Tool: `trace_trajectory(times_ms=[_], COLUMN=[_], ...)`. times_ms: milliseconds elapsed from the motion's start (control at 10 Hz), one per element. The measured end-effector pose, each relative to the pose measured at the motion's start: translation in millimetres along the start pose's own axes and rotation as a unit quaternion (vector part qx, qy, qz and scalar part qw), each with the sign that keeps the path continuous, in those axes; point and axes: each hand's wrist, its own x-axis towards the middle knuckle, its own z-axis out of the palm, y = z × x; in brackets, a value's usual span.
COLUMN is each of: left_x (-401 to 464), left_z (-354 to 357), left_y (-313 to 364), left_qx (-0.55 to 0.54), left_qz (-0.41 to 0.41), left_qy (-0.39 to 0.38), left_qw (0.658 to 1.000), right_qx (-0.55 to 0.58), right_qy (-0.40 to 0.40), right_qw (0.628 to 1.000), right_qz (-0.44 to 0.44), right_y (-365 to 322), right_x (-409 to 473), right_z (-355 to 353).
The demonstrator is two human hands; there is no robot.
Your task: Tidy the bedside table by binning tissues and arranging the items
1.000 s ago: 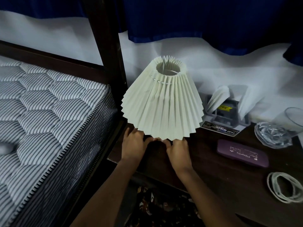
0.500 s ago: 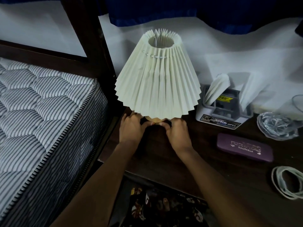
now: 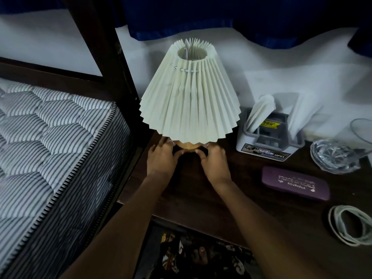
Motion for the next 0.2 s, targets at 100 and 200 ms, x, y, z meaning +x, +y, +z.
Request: trace_trajectory(times_ms=[100,200], left_x=[-11.4,-27.8], left_z=[7.5,9.8], left_y=[-7.1,-8.4], left_qx=[0.055,0.069], left_qz=[0.043,0.057], left_qy=[-0.013,-0.029], left_qw=[0.997,0.996], right_qx=[0.016,0.039], right_qy=[-0.019,0.010], right_qw=[1.000,0.999], right_qz=[0.002,0.037], right_y=[0.5,6.1], right_x=[-1.9,-12.1], right_z=[-9.6,-24.4])
